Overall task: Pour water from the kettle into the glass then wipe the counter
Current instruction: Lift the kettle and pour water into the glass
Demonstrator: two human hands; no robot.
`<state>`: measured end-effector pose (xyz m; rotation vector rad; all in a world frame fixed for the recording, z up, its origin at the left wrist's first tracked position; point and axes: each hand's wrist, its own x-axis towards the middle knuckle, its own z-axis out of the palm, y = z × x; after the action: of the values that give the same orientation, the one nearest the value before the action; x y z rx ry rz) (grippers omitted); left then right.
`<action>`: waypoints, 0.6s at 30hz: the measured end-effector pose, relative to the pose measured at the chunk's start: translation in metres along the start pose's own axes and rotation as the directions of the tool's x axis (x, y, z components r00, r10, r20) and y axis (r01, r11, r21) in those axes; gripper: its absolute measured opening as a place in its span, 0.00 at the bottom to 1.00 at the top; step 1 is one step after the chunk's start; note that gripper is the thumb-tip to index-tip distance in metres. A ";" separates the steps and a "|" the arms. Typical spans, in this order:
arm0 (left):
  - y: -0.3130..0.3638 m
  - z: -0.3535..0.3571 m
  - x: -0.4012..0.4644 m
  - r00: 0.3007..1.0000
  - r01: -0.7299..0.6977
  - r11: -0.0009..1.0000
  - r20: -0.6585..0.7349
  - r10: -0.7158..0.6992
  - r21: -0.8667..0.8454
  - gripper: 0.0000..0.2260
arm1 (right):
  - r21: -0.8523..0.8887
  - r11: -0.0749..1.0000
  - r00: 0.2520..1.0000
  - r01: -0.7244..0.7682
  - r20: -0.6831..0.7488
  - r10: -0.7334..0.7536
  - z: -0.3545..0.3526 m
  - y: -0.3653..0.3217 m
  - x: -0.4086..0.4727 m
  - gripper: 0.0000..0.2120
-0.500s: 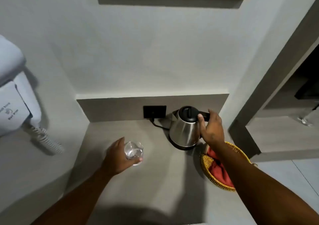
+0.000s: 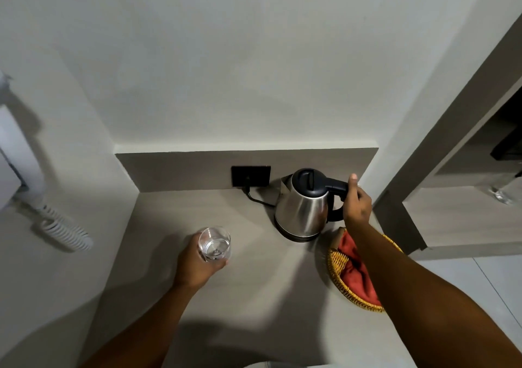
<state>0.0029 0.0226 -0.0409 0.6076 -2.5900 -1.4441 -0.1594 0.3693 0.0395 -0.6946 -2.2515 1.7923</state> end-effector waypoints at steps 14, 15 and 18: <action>0.003 0.008 0.003 0.999 -0.009 0.991 -0.035 0.005 -0.132 0.38 | -0.095 0.957 0.952 0.275 0.162 -0.258 0.032 -0.049 -0.003 0.25; 0.003 0.008 0.004 0.999 -0.014 0.991 -0.035 0.009 -0.135 0.39 | -0.113 0.932 0.925 0.345 0.212 -0.316 0.039 -0.057 -0.008 0.25; 0.005 0.008 0.005 0.999 -0.045 0.993 -0.034 0.042 -0.113 0.39 | -0.177 0.839 0.832 0.515 0.340 -0.439 0.057 -0.075 -0.029 0.25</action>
<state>-0.0050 0.0293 -0.0416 0.5514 -2.4610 -1.5425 -0.1763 0.2936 0.1011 0.1302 -2.5734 1.4294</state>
